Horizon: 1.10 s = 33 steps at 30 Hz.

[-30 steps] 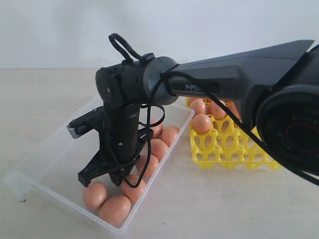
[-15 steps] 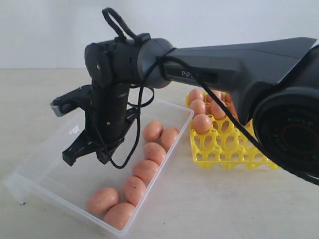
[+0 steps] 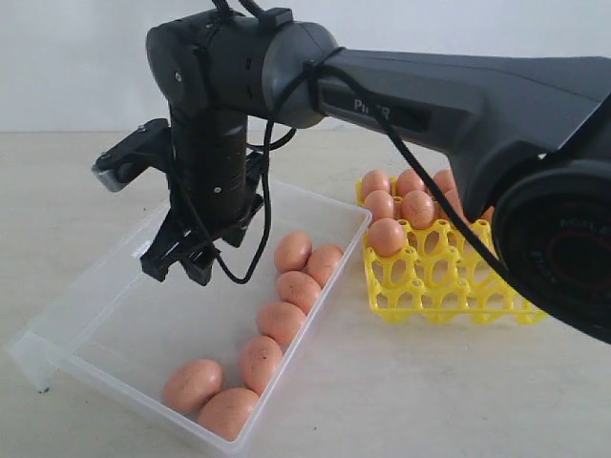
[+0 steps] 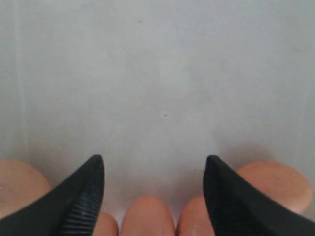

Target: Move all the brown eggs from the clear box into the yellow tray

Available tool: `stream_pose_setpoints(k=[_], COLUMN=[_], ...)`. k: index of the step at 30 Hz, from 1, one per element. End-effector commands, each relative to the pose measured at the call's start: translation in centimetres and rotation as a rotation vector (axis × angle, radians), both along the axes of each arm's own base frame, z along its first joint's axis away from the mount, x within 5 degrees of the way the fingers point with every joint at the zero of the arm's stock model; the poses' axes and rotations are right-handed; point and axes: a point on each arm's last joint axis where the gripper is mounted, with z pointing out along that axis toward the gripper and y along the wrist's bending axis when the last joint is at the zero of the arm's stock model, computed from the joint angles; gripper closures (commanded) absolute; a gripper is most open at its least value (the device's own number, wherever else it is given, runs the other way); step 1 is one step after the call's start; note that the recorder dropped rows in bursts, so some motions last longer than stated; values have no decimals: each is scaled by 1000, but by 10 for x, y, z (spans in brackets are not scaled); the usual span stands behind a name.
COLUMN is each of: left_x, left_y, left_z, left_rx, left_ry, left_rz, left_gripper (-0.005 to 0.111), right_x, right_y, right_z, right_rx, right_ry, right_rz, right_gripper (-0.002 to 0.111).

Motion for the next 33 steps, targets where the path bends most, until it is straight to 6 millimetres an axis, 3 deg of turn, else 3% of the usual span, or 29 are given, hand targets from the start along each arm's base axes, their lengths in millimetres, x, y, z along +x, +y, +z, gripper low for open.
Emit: stream_pose_setpoints(k=[1, 14, 20, 23, 28, 31, 33], left_x=[0, 0, 0, 1, 1, 1, 1], left_y=[-1, -1, -1, -2, -2, -3, -3], left_z=[1, 1, 2, 4, 4, 4, 4], left_rx=[-16, -16, -27, -86, -157, -188, -210], left_ry=[-4, -4, -12, -41, -57, -60, -63], left_rz=[-3, -3, -2, 4, 19, 26, 32], left_gripper=[111, 111, 111, 111, 111, 111, 111], right_x=[17, 29, 13, 6, -7, -19, -28], right_y=[-17, -30, -21, -19, -23, -36, -45], right_z=[8, 10, 46, 61, 99, 131, 150], right_rx=[-12, 66, 338, 405, 504, 427, 306], right_ry=[-36, 48, 249, 254, 243, 62, -137], right_rz=[-120, -254, -231, -144, -111, -88, -65], right_gripper=[47, 47, 48, 61, 97, 108, 108])
